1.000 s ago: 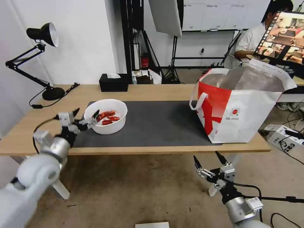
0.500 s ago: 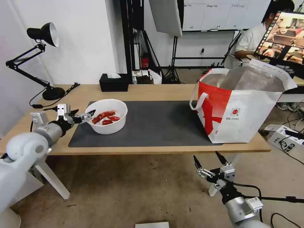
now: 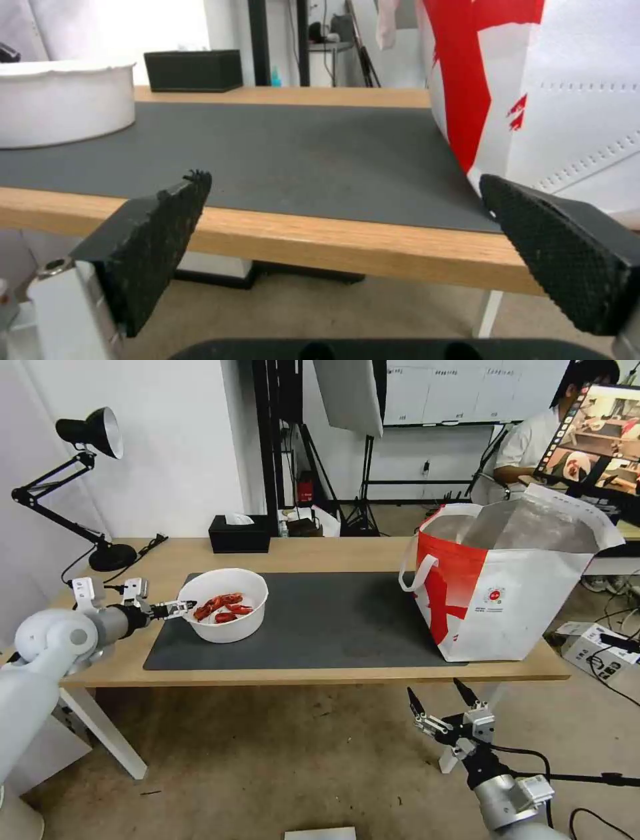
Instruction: Pick up the trash from the table and place it into the takeout bag.
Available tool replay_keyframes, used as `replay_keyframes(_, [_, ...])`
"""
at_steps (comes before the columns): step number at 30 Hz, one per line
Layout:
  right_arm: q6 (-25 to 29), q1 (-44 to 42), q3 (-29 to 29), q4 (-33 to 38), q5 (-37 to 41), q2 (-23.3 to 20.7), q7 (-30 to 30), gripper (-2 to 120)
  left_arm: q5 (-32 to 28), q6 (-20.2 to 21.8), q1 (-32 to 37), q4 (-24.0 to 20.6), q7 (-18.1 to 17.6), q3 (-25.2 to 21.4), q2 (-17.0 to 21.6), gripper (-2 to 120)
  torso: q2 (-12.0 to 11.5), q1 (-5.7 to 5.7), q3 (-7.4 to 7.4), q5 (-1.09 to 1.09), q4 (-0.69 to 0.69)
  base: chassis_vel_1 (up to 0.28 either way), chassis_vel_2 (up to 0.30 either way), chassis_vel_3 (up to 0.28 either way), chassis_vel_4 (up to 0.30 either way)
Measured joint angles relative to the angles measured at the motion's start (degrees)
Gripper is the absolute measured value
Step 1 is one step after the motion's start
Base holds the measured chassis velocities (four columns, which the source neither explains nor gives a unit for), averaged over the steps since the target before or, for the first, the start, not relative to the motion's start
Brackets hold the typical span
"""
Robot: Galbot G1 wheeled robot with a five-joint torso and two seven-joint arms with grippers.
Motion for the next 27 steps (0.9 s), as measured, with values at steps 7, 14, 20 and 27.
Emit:
replay_keyframes(7, [0.00, 0.00, 0.00, 0.00, 0.00, 0.00, 0.00, 100, -1.63, 1.03, -4.99, 3.82, -2.87, 5.13, -2.07, 100, 0.00, 0.00, 0.00, 0.00, -0.01, 0.000, 0.000, 0.000, 0.000])
replay_keyframes(14, [0.00, 0.00, 0.00, 0.00, 0.00, 0.00, -0.01, 100, -1.88, 0.94, -6.00, 5.34, -5.74, 6.28, -3.10, 95, 0.00, -0.01, -0.01, 0.02, 0.01, 0.000, 0.000, 0.000, 0.000])
replay_keyframes(20, [0.00, 0.00, 0.00, 0.00, 0.00, 0.00, -0.01, 100, -1.76, -0.26, -5.85, 4.08, -5.88, 6.26, -2.98, 73, 0.01, -0.01, -0.01, -0.01, 0.00, 0.000, 0.000, 0.000, 0.000])
replay_keyframes(27, [0.00, 0.00, 0.00, 0.00, 0.00, 0.00, -0.01, 100, -1.48, -0.92, -6.05, 3.24, -5.92, 6.45, -2.36, 48, 0.01, -0.01, -0.01, 0.01, 0.00, 0.000, 0.000, 0.000, 0.000])
